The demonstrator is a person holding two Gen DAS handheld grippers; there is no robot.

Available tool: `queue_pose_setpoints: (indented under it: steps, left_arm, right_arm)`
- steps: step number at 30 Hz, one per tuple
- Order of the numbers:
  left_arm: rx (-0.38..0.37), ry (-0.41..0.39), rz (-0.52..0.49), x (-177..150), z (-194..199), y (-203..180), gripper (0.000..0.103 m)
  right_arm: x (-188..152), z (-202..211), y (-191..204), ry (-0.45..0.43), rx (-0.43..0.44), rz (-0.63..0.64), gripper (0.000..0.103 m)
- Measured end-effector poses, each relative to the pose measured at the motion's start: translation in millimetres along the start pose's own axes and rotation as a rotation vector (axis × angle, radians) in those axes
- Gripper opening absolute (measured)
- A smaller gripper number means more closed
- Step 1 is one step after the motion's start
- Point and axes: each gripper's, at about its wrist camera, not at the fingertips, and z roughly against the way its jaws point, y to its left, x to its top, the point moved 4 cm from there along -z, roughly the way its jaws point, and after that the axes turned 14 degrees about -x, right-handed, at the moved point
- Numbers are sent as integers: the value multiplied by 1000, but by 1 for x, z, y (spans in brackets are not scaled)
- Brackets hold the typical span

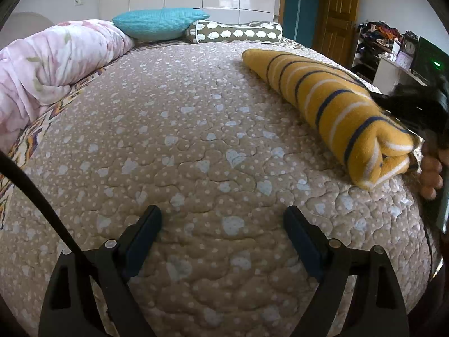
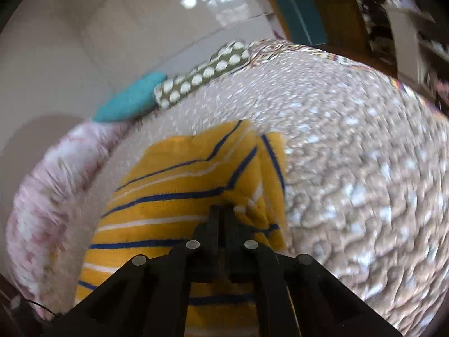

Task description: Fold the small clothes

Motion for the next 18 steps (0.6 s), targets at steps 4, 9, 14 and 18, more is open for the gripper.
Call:
queue_pose_setpoints:
  steps: [4, 9, 14, 18]
  left_arm:
    - [21, 10, 1, 1, -2, 0, 91]
    - [26, 20, 4, 3, -3, 1, 92]
    - [76, 58, 28, 6, -6, 2, 99]
    - [128, 84, 94, 8, -7, 4, 103]
  right_arm:
    - [-14, 33, -15, -62, -64, 4, 4]
    - [-41, 74, -60, -80, -58, -105, 28]
    - [-62, 75, -92, -44, -37, -209, 39]
    - [-61, 73, -97, -38, -20, -236, 38]
